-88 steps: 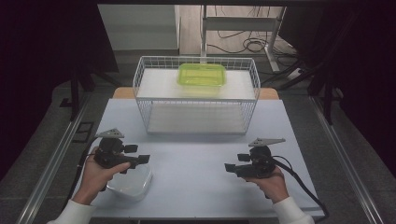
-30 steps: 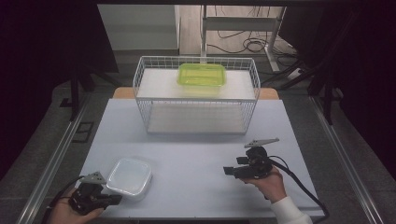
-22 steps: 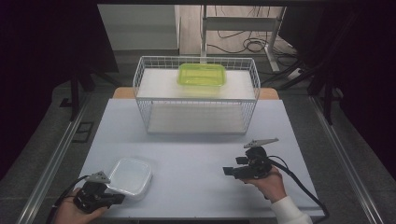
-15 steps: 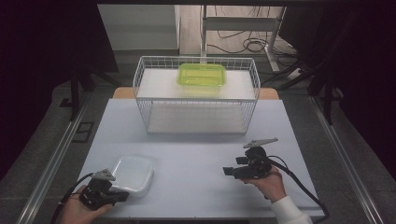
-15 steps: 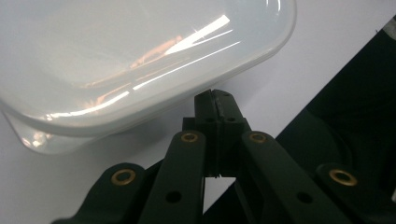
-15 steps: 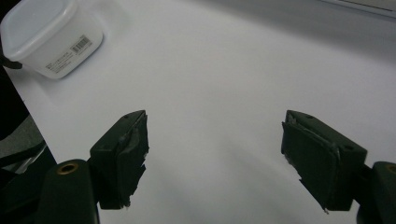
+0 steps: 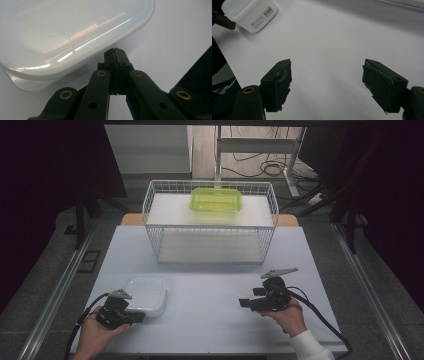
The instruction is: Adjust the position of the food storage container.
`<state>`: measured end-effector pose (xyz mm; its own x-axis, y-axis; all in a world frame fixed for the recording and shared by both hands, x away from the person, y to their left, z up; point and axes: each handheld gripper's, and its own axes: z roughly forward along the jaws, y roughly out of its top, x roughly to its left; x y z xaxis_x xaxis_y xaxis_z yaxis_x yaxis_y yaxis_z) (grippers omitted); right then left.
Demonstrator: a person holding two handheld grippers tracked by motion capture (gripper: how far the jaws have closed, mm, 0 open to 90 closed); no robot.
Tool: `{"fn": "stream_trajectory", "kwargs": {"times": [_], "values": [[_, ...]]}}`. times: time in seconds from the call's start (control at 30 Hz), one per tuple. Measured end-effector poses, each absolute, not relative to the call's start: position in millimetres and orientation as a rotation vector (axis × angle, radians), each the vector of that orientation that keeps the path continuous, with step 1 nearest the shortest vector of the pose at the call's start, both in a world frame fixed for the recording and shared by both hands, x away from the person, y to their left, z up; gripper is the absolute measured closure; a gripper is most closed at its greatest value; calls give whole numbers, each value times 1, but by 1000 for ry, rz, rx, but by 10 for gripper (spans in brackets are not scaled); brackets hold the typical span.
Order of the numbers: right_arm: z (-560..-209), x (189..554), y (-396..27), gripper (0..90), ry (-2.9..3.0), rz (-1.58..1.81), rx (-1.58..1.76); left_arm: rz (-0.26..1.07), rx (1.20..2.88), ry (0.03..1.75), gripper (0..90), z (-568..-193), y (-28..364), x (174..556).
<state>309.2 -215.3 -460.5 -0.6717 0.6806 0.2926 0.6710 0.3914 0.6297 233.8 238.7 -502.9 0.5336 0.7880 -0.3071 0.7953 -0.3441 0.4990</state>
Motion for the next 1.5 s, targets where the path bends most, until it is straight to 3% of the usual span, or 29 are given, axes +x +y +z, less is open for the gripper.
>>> {"fn": "stream_trajectory", "kwargs": {"times": [0.4,0.63,0.97,1.5], "values": [[-458,308,-217,244,2575,1178,1266,45,2072,1332,893,-481,277,214],[-456,310,-218,246,2538,1204,1290,108,1983,1477,894,-475,311,231],[-455,311,-220,245,2515,1211,1312,68,2039,1527,893,-490,304,269],[-455,308,-223,244,2506,1196,1334,-8,2046,1498,893,-496,290,283]]}}
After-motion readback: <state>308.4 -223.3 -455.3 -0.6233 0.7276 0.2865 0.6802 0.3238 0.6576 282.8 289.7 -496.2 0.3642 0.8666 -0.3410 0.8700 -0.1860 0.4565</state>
